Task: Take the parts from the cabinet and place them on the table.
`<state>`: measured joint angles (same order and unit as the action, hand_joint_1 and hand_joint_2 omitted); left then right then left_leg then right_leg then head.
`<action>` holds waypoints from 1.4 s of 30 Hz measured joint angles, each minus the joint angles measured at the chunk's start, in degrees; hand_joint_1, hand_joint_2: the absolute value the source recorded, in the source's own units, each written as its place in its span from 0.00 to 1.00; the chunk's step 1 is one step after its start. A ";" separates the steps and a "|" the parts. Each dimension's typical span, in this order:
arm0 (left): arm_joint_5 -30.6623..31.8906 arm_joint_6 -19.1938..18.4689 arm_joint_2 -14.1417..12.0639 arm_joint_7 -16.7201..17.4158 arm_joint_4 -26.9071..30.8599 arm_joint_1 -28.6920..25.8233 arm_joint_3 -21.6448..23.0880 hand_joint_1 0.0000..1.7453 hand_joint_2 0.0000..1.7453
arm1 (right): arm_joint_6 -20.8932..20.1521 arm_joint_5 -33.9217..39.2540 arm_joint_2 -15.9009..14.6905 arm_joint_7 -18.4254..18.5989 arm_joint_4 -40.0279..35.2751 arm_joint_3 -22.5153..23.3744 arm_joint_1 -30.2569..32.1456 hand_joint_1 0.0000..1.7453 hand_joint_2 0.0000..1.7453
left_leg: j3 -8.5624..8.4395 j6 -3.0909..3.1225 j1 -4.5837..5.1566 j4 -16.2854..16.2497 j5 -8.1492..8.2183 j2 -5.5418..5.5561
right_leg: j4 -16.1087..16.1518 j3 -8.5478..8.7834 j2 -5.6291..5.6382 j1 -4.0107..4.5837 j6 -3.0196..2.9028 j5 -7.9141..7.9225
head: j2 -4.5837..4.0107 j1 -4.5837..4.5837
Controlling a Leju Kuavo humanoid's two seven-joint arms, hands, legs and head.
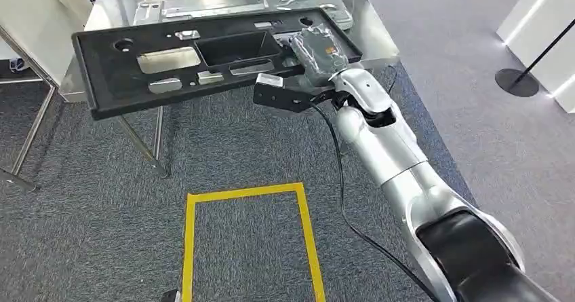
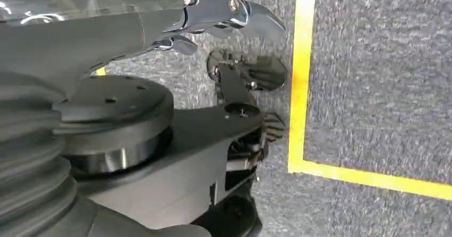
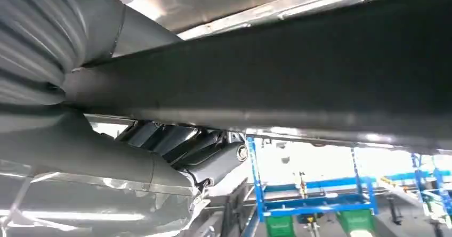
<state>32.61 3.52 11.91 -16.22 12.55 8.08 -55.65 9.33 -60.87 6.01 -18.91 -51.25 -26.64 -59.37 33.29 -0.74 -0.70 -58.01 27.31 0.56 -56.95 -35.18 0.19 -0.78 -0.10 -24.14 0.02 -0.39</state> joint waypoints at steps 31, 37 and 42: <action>0.24 0.02 0.00 0.44 0.00 0.29 0.00 0.00 1.00 | 0.66 -0.42 0.00 -0.05 0.68 -0.07 0.07 1.00 1.00 | -0.64 -0.24 -0.09 -0.62 0.92 -0.13 | 0.33 -0.16 0.19 0.16 -0.21 0.50 | -0.02 0.15; 0.33 0.02 -0.02 0.44 0.00 0.11 0.00 0.00 1.00 | 0.31 -0.39 -0.02 -0.13 1.07 -0.17 -0.08 1.00 1.00 | 9.18 -0.62 -0.12 -16.17 3.72 -0.18 | 0.28 1.53 0.21 0.44 -0.93 -0.95 | 0.00 0.63; 0.24 0.13 -0.07 0.46 0.00 0.30 0.00 0.00 1.00 | -0.24 -0.35 -0.02 -0.15 1.03 -0.17 -0.49 1.00 1.00 | 2.37 0.80 0.37 -0.11 -3.33 -0.22 | -0.17 2.96 0.45 0.76 0.17 -2.64 | 0.00 0.66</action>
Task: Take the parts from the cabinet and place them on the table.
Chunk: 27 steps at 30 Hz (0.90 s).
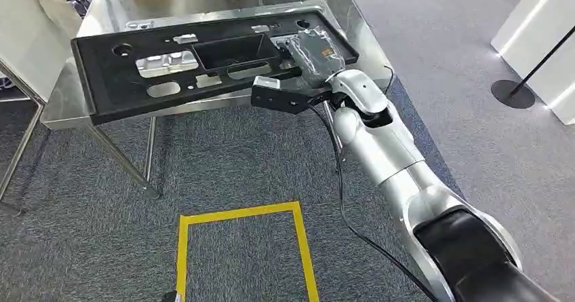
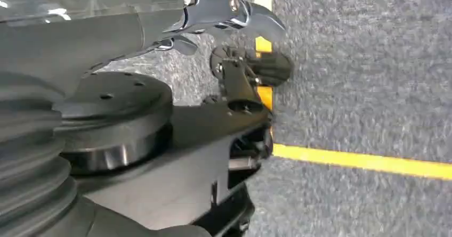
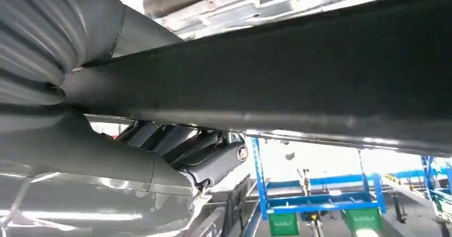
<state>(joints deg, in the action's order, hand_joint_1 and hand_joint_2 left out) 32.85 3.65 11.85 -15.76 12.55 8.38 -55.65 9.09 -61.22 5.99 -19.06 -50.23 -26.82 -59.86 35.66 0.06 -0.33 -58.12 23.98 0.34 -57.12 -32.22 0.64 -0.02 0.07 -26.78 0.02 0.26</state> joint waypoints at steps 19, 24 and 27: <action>-0.46 0.02 0.07 -0.15 0.00 -0.19 -0.02 0.00 1.00 | -0.07 0.26 0.00 0.48 -0.07 -0.17 -0.48 1.00 1.00 | -4.08 -0.86 -0.38 0.80 4.08 0.24 | 0.54 -3.20 -0.21 -0.59 -0.23 3.34 | 0.00 -0.42; -0.46 0.00 0.07 -0.15 0.00 -0.36 -0.02 0.00 1.00 | -0.09 0.28 0.09 0.44 0.00 -0.39 -0.47 1.00 1.00 | 6.62 -1.67 -0.47 -18.36 10.57 0.04 | 0.56 -1.98 -0.28 -0.29 -1.11 2.20 | 0.00 -0.07; -0.48 0.02 0.00 -0.17 0.00 -0.45 -0.02 0.00 1.00 | -0.09 0.28 0.11 0.44 0.02 -0.55 -0.28 1.00 1.00 | 4.02 -1.30 -0.46 -9.36 2.80 0.03 | 0.27 -0.47 -0.15 -0.26 -0.95 0.95 | -0.02 -0.07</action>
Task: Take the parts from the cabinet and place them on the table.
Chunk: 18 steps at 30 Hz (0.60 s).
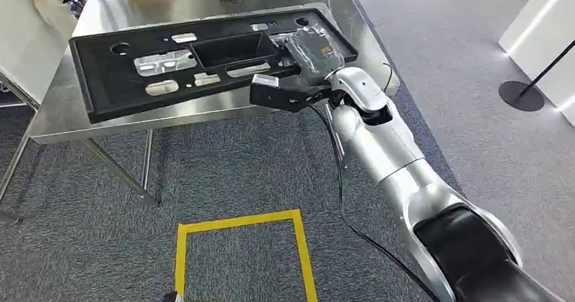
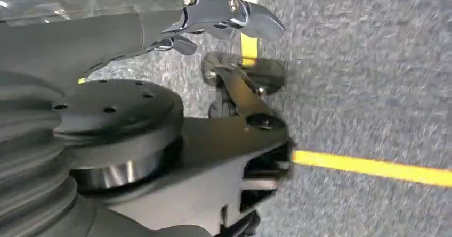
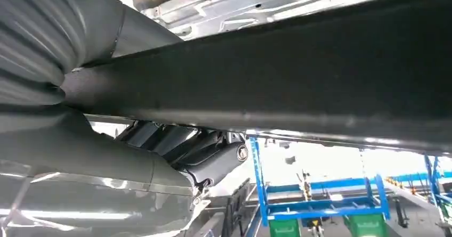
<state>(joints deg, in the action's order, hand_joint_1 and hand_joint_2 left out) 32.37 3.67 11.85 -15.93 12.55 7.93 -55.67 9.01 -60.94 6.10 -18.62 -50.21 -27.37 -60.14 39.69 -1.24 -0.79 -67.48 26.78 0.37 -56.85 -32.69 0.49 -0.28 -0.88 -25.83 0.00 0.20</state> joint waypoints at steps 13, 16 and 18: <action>-0.44 -0.17 -0.11 -0.24 0.00 -0.16 -0.11 0.00 1.00 | -0.13 -0.31 0.04 0.07 0.57 -0.48 -0.20 1.00 1.00 | -5.69 2.93 0.05 10.14 -1.66 0.09 | -19.24 -10.77 -0.18 -0.46 3.07 -7.12 | 0.02 -0.37; -0.52 -0.28 -0.11 -0.37 0.00 -0.40 -0.20 0.00 1.00 | -0.13 -0.59 0.20 0.07 0.76 -0.92 -0.16 1.00 1.00 | -7.23 2.54 0.04 9.96 -0.50 0.30 | -6.14 -5.88 -0.26 -0.58 2.64 1.95 | 0.02 -0.41; -0.63 -0.44 -0.07 -0.48 -0.02 -0.48 -0.31 0.00 1.00 | -0.09 -0.92 0.53 0.07 0.96 -1.09 -0.35 1.00 1.00 | -7.45 1.80 0.33 9.82 0.17 0.33 | -0.95 -3.50 -0.44 -0.01 1.98 2.50 | 0.00 -0.22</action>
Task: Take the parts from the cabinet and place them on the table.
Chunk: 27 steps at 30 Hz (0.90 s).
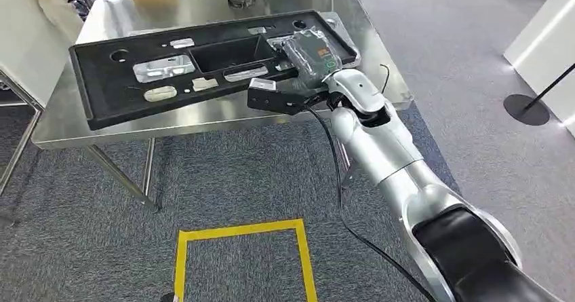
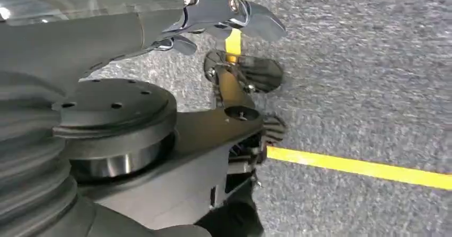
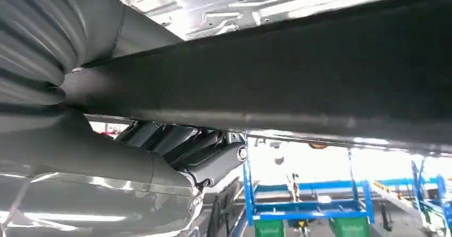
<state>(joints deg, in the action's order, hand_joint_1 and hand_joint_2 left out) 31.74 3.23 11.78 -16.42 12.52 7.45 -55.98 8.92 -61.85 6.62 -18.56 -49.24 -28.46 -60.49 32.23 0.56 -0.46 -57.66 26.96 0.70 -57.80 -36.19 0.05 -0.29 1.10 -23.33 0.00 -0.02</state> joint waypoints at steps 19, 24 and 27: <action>1.77 0.28 -0.24 0.20 0.02 -0.59 -0.22 0.00 1.00 | 0.57 -2.08 -0.40 1.64 0.44 -1.14 1.77 1.00 1.00 | 3.29 0.01 -0.06 -0.15 -3.00 -0.26 | 0.87 4.36 0.61 0.41 -0.47 -4.20 | 0.02 0.33; 2.05 0.28 -0.13 0.48 0.02 -0.13 0.20 0.00 1.00 | 1.66 -1.92 -2.16 1.18 0.66 -0.96 2.03 1.00 1.00 | 1.96 1.11 -0.26 0.47 -2.24 -0.34 | -16.07 -5.13 0.48 -0.17 0.69 -10.62 | 0.00 0.07; 2.05 0.28 -0.13 0.79 0.02 -0.25 0.28 0.00 1.00 | 1.77 -1.95 -2.82 1.05 1.18 -0.96 2.59 1.00 1.00 | 0.91 0.97 -0.26 0.29 -1.29 -0.19 | -13.81 -6.26 0.37 -0.49 0.71 -5.71 | 0.00 0.09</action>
<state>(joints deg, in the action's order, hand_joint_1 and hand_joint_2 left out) 33.79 3.52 11.65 -15.63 12.55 7.20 -55.69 10.69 -63.80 3.80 -17.51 -48.06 -29.42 -57.90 33.14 1.53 -0.72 -57.37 25.67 0.52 -71.61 -42.45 0.42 -0.79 1.80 -29.04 0.00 0.07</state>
